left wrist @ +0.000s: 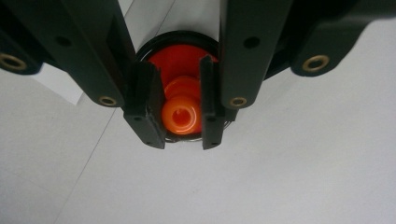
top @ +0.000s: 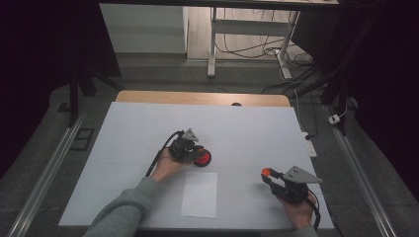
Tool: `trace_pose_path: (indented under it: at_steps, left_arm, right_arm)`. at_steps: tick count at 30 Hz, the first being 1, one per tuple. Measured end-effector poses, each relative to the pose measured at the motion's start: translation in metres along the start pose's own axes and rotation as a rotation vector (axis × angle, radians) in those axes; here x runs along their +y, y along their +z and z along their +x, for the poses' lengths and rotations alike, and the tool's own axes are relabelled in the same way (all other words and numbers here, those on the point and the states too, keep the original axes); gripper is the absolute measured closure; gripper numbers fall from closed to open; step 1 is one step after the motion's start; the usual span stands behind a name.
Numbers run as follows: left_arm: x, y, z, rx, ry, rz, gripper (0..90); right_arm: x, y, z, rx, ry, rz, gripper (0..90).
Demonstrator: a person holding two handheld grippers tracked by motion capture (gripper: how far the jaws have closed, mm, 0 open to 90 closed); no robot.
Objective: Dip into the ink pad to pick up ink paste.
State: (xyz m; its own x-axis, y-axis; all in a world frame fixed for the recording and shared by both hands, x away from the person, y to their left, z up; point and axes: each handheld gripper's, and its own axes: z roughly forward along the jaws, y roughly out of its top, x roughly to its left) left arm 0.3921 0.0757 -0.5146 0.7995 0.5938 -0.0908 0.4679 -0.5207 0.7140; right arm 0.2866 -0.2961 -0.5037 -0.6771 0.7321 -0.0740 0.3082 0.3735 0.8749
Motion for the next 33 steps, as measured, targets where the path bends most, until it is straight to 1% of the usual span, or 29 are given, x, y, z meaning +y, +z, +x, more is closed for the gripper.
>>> trace_pose_path:
  at_steps: [6, 7, 10, 14, 20, 24, 29, 33]
  left_arm:
    - [0.001, 0.001, -0.001, 0.008, 0.007, 0.013, 72.7]
    - [0.001, 0.001, -0.002, 0.014, 0.006, 0.012, 72.8]
    - [0.002, 0.002, -0.006, 0.037, 0.027, 0.020, 72.8]
    - [0.002, 0.002, -0.007, 0.044, 0.028, 0.022, 72.9]
    - [0.003, 0.002, -0.010, 0.065, 0.045, 0.028, 73.0]
    - [0.001, 0.002, -0.011, 0.067, 0.042, 0.021, 73.0]
    - [-0.001, 0.002, -0.009, 0.058, 0.031, 0.006, 73.0]
    - [-0.002, 0.002, -0.010, 0.061, 0.031, 0.000, 73.1]
  right_arm:
    - [0.000, 0.001, 0.001, 0.004, 0.000, -0.002, 64.7]
    - [0.000, 0.001, 0.001, 0.004, -0.001, -0.002, 64.7]
    - [0.000, 0.000, 0.001, 0.003, -0.002, 0.001, 64.7]
    - [0.000, 0.000, 0.001, 0.002, -0.002, 0.000, 64.7]
    - [0.000, 0.000, 0.001, 0.003, -0.002, 0.001, 64.7]
    - [0.000, 0.000, 0.002, 0.001, -0.002, 0.001, 64.7]
    - [0.000, -0.001, 0.001, -0.002, -0.002, 0.000, 64.7]
    - [0.000, 0.000, 0.001, 0.002, -0.002, -0.001, 64.7]
